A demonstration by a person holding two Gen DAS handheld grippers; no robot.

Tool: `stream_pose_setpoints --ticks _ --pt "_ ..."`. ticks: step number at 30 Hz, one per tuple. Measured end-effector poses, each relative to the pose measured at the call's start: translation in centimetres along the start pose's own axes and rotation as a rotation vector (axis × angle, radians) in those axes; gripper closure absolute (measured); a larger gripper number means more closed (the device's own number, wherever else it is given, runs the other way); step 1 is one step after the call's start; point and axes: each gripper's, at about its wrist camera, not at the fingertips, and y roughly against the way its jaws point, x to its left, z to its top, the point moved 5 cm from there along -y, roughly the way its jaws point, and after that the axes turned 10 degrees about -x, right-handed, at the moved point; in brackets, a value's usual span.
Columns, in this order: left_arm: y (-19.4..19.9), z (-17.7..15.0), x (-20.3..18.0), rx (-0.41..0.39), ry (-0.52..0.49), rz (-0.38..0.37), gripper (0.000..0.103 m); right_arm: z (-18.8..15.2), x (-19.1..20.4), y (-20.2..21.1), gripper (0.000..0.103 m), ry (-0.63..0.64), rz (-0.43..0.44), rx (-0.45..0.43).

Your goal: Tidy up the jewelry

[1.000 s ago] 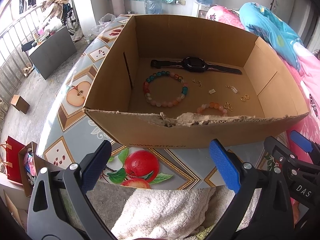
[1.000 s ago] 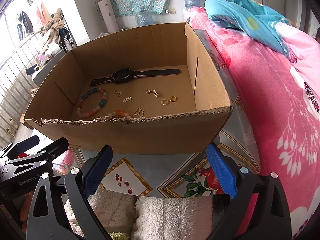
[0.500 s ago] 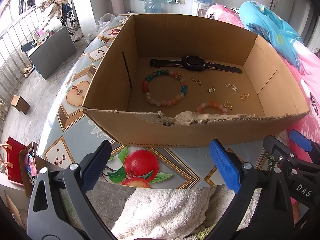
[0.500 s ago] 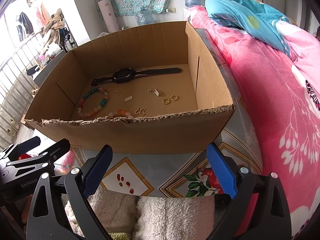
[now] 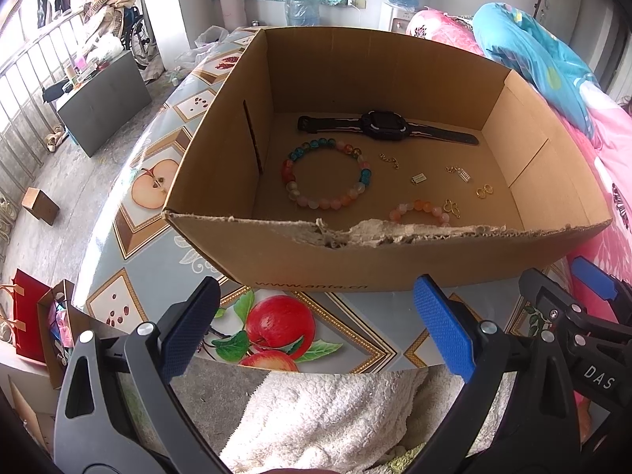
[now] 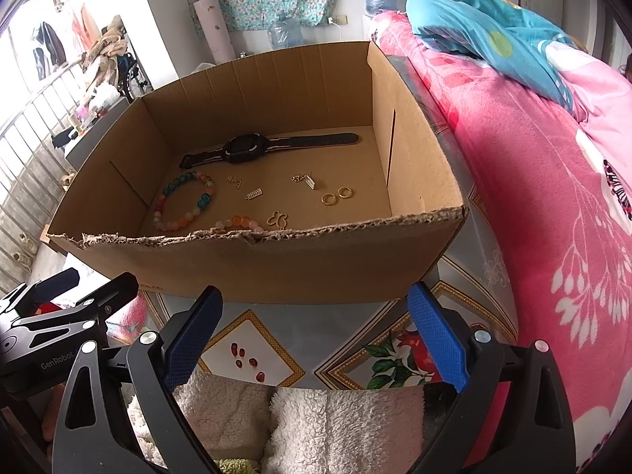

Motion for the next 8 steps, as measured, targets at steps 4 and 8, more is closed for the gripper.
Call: stream_pose_setpoints --ticks 4,8 --pt "-0.03 0.01 0.01 -0.001 -0.002 0.002 0.008 0.03 0.04 -0.01 0.011 0.001 0.002 -0.002" --pt "-0.02 -0.09 0.15 0.004 0.000 0.004 0.008 0.05 0.03 -0.07 0.011 0.001 0.000 0.000"
